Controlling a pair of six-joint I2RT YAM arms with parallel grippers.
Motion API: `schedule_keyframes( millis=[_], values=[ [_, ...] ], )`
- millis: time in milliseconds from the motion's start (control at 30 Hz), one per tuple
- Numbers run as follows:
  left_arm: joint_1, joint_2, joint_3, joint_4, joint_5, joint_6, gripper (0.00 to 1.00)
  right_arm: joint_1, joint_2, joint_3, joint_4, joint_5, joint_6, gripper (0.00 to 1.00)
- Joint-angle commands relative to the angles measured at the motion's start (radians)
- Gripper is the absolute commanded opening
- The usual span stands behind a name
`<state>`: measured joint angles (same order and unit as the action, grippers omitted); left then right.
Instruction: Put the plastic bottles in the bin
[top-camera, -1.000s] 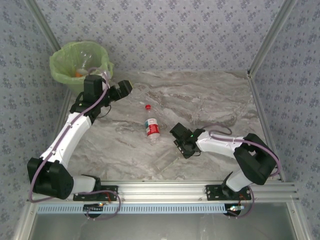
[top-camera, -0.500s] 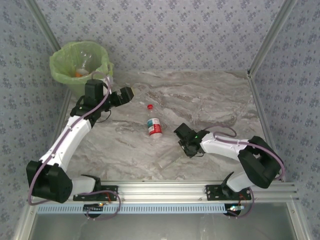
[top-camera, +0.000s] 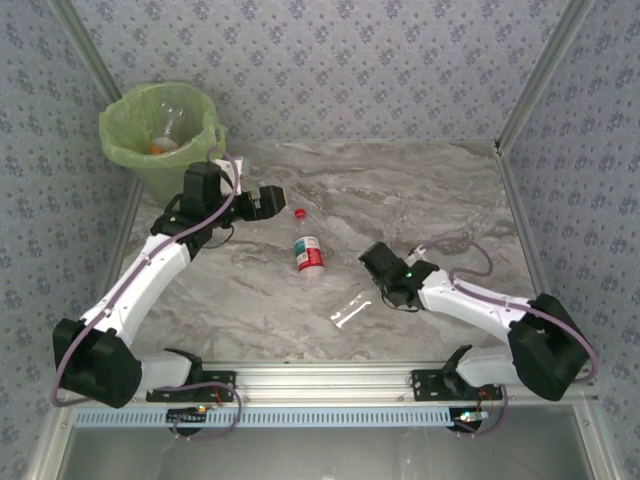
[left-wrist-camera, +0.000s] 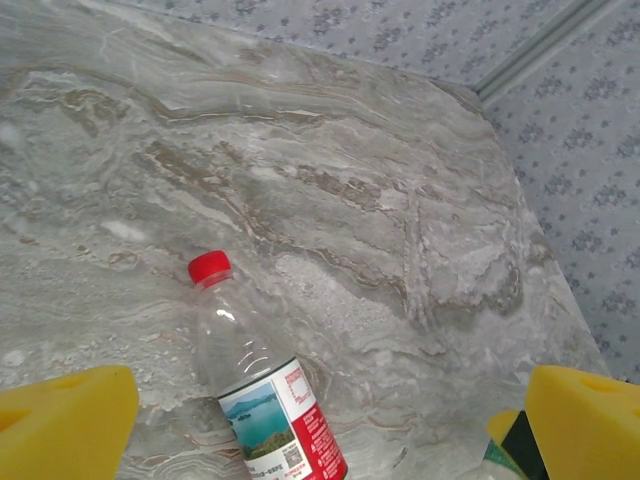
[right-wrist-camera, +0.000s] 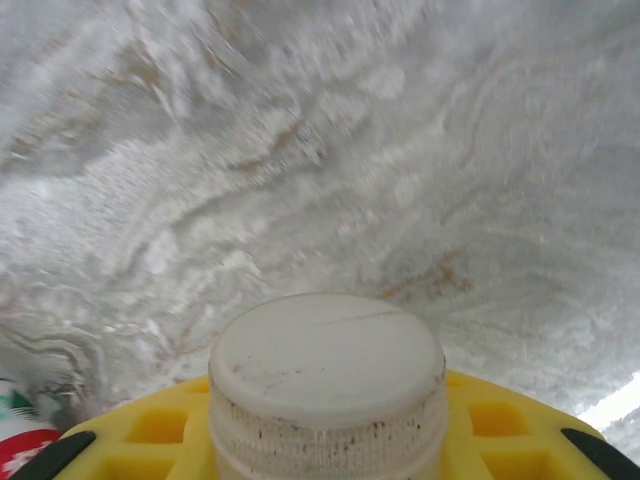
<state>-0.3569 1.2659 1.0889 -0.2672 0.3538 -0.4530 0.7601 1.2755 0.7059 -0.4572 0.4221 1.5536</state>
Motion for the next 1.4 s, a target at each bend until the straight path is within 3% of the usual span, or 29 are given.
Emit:
schedule_keyframes(
  millis=[0, 267, 400, 533, 667, 833, 1067, 1367],
  values=[
    [-0.018, 0.023, 0.026, 0.027, 0.046, 0.033, 0.99, -0.007, -0.051, 0.034, -0.035, 0.141, -0.098, 0.00],
    [-0.076, 0.065, 0.050, 0.037, 0.090, 0.084, 0.99, -0.010, -0.139, 0.039, 0.094, 0.220, -0.177, 0.00],
    [-0.094, 0.100, 0.088, -0.010, 0.208, 0.145, 0.99, -0.013, -0.162, 0.043, 0.242, 0.240, -0.315, 0.00],
    [-0.130, 0.138, 0.143, -0.087, 0.323, 0.233, 0.99, -0.044, -0.163, 0.066, 0.321, 0.182, -0.446, 0.00],
    [-0.194, 0.176, 0.180, -0.149, 0.383, 0.314, 0.99, -0.080, -0.159, 0.072, 0.398, 0.091, -0.478, 0.00],
    [-0.263, 0.230, 0.187, -0.120, 0.350, 0.329, 0.99, -0.091, -0.150, 0.091, 0.488, 0.020, -0.514, 0.00],
    [-0.322, 0.302, 0.200, -0.081, 0.190, 0.347, 0.99, -0.095, -0.134, 0.153, 0.498, -0.035, -0.570, 0.00],
    [-0.340, 0.366, 0.200, -0.036, 0.343, 0.378, 0.99, -0.097, -0.130, 0.150, 0.579, -0.097, -0.595, 0.00]
  ],
)
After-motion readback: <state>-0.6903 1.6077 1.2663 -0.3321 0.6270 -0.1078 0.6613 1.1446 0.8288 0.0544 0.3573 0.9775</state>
